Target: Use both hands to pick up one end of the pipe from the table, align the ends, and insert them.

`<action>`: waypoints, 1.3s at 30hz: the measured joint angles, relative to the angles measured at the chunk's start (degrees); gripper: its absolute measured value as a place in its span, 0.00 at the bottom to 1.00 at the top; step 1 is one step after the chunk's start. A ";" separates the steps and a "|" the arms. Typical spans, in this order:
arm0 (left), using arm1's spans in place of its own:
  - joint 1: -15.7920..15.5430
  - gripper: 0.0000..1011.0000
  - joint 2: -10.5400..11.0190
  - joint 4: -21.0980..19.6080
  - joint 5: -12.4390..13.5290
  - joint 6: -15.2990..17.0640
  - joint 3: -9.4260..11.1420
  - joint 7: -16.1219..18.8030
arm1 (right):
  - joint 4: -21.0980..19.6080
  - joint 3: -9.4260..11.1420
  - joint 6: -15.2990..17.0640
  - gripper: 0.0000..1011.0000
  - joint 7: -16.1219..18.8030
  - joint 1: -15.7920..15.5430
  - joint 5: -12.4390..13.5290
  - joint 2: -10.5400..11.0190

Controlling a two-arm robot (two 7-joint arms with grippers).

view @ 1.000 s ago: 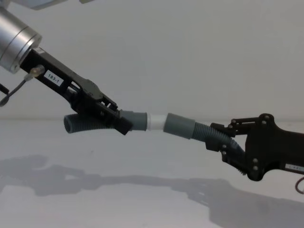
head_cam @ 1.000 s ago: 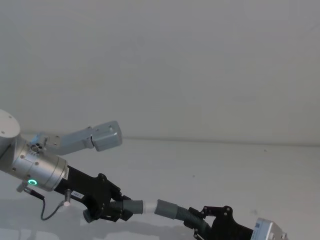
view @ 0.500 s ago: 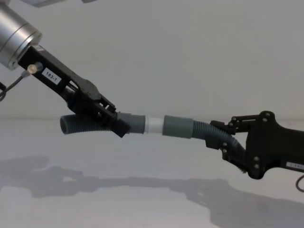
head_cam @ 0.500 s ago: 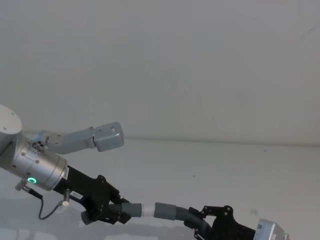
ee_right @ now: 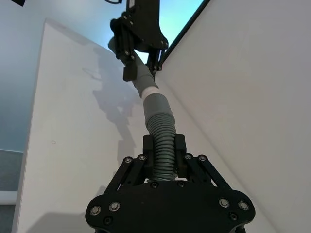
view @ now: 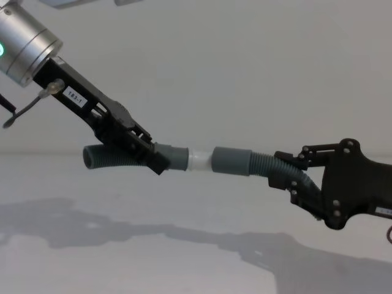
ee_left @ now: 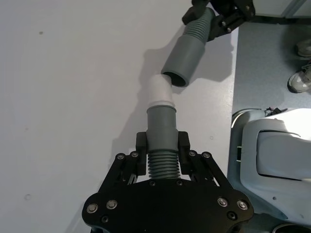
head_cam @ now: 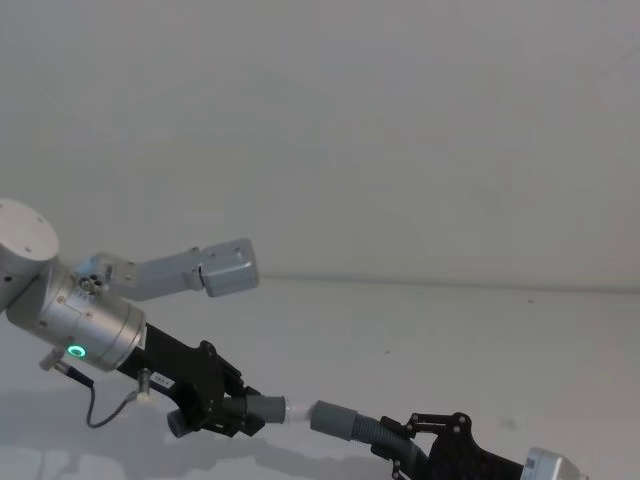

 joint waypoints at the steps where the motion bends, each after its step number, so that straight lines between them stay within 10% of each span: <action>1: -0.18 0.33 -0.18 0.21 0.12 0.00 0.14 0.10 | -0.05 0.01 -0.14 0.23 0.01 -0.02 -0.01 0.04; 39: 0.13 0.33 -0.07 -3.53 -2.63 -0.09 0.94 1.64 | -2.27 0.45 0.04 0.23 -0.32 -1.49 -0.51 1.44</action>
